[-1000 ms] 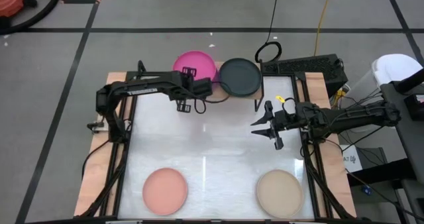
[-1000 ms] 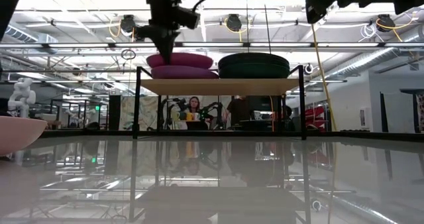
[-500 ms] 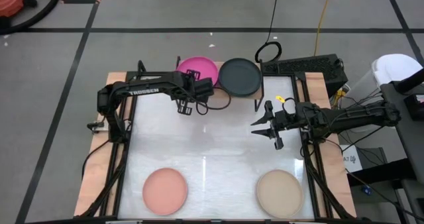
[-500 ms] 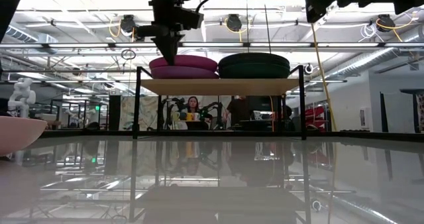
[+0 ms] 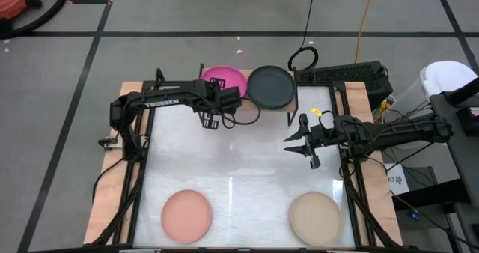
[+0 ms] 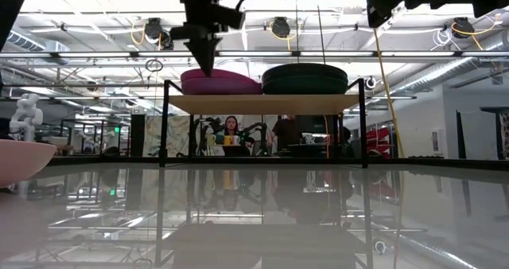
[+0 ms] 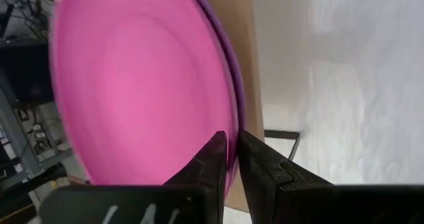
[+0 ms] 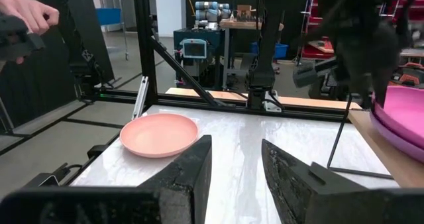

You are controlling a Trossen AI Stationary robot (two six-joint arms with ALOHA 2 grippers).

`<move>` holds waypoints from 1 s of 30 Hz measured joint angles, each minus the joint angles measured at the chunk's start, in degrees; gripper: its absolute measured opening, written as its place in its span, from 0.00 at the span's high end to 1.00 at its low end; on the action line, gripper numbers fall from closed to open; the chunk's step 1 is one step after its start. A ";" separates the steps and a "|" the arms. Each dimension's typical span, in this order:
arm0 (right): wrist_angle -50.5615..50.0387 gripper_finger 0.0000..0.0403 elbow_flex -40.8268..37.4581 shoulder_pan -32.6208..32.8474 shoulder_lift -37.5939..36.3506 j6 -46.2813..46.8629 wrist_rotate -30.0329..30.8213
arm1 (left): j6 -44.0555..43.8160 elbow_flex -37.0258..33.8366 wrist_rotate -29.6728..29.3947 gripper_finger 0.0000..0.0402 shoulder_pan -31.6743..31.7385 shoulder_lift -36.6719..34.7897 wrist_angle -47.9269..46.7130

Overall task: Place and stack plates onto a shelf
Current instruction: Stack the pink plate on the purple plate, then stack the dark white plate on the pink plate

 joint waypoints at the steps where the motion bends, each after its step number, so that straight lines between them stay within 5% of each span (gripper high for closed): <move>1: 0.00 0.72 0.00 -0.02 0.00 0.00 0.00 | -0.15 0.91 -0.02 0.88 -0.18 -0.03 -0.25; 8: -0.42 0.72 0.00 -0.02 0.00 0.00 0.00 | -1.15 10.83 0.35 0.88 -2.14 -0.09 -2.92; 12: -0.44 0.72 -0.01 -0.02 0.00 0.00 0.00 | -2.69 13.63 6.34 0.88 -2.43 -0.11 -2.80; 22: -0.44 0.72 0.00 0.00 0.00 0.32 0.00 | -5.60 7.04 6.23 0.87 0.16 -0.09 -0.34; 30: -0.58 0.72 -0.02 0.00 0.00 0.42 0.00 | -7.28 1.94 6.25 0.64 1.76 -0.04 1.58</move>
